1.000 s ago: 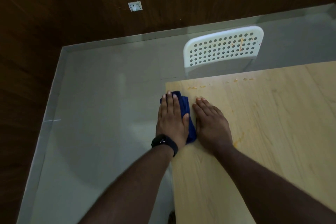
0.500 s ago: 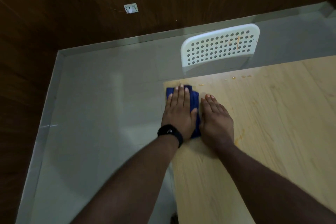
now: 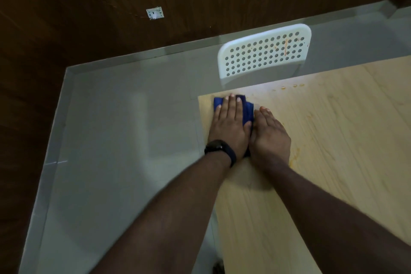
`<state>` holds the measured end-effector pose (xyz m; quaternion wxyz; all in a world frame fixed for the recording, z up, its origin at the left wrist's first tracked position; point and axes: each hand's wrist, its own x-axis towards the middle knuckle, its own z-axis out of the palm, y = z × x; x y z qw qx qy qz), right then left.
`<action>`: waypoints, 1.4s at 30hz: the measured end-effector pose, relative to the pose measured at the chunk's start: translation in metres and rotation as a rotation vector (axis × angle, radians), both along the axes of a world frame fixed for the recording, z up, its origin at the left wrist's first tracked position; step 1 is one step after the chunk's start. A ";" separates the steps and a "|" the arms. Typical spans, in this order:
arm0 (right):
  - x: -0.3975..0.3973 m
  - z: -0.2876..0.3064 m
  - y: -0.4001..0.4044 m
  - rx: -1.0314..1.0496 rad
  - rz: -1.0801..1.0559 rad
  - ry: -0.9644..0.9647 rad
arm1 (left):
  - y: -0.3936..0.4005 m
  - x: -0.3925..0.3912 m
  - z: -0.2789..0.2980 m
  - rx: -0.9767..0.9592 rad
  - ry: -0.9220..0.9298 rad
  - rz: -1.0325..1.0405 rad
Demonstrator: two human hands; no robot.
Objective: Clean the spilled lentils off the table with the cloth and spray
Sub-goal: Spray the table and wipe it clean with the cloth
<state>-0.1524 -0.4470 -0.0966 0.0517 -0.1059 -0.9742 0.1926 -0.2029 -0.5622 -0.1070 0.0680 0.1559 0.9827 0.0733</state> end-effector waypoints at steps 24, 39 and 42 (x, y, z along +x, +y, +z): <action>0.083 0.011 0.064 0.019 0.363 -0.086 | -0.032 0.179 0.014 -0.025 -0.087 0.107; 0.090 0.010 0.066 0.006 0.357 -0.039 | 0.001 0.249 0.006 0.004 -0.044 0.087; 0.091 0.008 0.065 0.019 0.350 -0.050 | -0.022 0.236 0.002 -0.046 -0.007 0.123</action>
